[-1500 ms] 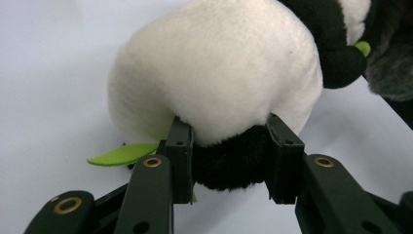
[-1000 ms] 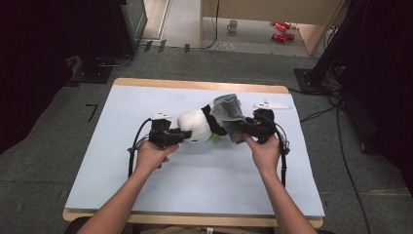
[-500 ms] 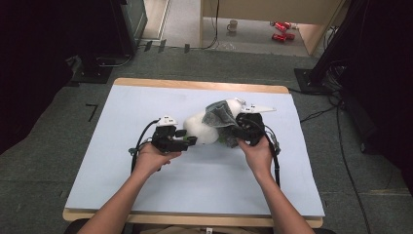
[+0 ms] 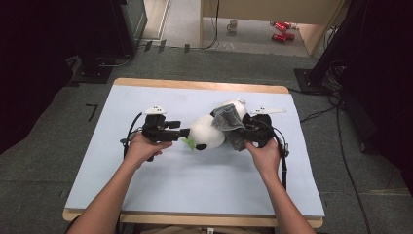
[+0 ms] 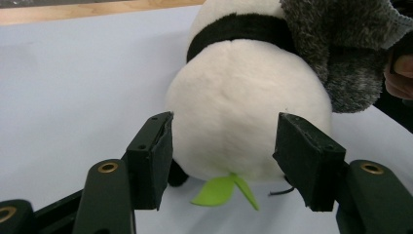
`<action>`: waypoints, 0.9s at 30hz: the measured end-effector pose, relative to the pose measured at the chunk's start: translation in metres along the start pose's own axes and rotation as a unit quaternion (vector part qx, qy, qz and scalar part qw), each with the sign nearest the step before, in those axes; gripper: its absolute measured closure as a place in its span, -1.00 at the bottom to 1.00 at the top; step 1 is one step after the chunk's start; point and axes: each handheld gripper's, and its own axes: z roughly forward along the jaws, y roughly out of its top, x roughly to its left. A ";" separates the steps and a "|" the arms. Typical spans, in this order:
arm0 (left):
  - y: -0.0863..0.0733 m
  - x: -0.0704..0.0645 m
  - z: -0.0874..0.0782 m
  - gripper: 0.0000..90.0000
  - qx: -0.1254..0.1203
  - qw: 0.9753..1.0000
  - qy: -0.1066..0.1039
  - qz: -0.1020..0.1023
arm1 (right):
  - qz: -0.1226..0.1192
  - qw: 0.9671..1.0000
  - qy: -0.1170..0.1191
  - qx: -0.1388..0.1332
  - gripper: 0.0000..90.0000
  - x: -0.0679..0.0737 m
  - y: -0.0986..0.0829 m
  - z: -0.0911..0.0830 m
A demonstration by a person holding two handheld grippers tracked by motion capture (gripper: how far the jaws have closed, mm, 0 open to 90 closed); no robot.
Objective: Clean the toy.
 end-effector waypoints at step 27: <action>-0.010 -0.016 0.084 -0.73 0.084 0.987 -0.131 0.040 | 0.047 0.997 -0.041 0.033 0.63 -0.036 -0.034 -0.003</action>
